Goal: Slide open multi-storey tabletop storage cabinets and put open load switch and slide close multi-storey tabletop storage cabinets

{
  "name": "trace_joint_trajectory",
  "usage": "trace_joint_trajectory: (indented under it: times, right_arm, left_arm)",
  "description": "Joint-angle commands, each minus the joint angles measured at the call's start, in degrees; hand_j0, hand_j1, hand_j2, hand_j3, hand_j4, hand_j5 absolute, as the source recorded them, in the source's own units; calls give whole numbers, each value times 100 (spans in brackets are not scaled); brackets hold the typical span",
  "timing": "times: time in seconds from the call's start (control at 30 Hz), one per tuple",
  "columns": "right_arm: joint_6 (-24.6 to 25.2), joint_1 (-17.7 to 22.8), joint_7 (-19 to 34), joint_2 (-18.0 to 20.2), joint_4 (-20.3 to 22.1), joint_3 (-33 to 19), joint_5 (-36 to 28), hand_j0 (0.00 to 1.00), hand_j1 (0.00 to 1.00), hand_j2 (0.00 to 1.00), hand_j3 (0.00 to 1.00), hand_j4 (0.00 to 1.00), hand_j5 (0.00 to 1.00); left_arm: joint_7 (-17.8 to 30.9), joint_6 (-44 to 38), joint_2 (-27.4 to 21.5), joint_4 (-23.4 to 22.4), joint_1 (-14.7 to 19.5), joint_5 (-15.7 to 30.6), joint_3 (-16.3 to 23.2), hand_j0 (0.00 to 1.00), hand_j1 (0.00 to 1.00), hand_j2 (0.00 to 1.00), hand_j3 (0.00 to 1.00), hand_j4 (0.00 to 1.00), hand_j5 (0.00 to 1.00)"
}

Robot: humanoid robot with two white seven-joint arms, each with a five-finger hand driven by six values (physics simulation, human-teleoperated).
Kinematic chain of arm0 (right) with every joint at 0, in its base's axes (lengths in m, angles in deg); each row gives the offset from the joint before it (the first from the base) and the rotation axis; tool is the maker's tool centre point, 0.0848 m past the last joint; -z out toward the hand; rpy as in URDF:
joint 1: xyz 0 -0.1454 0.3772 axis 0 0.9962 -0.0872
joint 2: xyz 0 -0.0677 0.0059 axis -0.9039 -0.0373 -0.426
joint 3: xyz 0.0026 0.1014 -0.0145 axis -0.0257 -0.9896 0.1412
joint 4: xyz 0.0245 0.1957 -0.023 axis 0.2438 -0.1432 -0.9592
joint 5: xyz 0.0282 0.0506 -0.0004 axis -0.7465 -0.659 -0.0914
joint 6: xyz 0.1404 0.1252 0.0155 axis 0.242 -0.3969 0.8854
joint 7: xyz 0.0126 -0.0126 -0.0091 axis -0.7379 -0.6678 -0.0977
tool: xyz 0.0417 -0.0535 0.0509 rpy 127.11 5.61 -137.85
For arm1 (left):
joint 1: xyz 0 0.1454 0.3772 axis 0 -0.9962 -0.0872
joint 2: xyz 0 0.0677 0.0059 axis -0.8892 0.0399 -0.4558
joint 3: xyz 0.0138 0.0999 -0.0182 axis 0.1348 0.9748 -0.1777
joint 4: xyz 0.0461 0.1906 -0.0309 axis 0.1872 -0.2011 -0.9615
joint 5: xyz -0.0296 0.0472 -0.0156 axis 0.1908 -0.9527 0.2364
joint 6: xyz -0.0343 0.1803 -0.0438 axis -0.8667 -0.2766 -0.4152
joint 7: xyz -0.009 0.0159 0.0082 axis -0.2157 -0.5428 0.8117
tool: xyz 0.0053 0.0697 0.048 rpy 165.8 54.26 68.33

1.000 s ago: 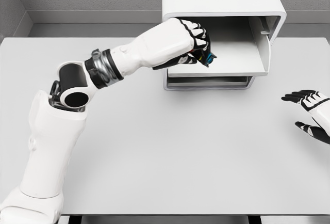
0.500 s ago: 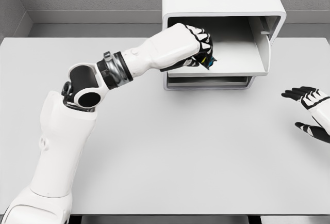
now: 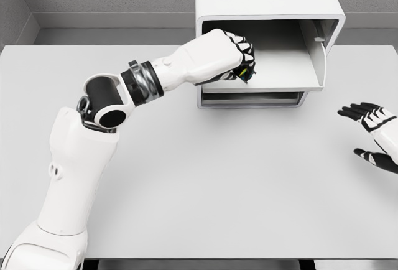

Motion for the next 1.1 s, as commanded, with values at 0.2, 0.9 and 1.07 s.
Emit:
trace_joint_trajectory:
  times: [0.2,0.9,1.07]
  right_arm:
    - [-5,0,-3,-1,-1,-2,-33,92,92,92,92,92,92]
    - [-5,0,-12,-36,8,-2,-33,93,93,93,93,93,93]
    - [-5,0,-12,-45,8,-2,-24,93,93,93,93,93,93]
  left_arm:
    - [-4,-18,1,-63,9,-42,33,30,30,30,30,30,30]
    - [-4,-18,1,-63,18,-68,120,53,53,53,53,53,53]
    - [-4,-18,1,-63,18,-68,112,60,60,60,60,60,60]
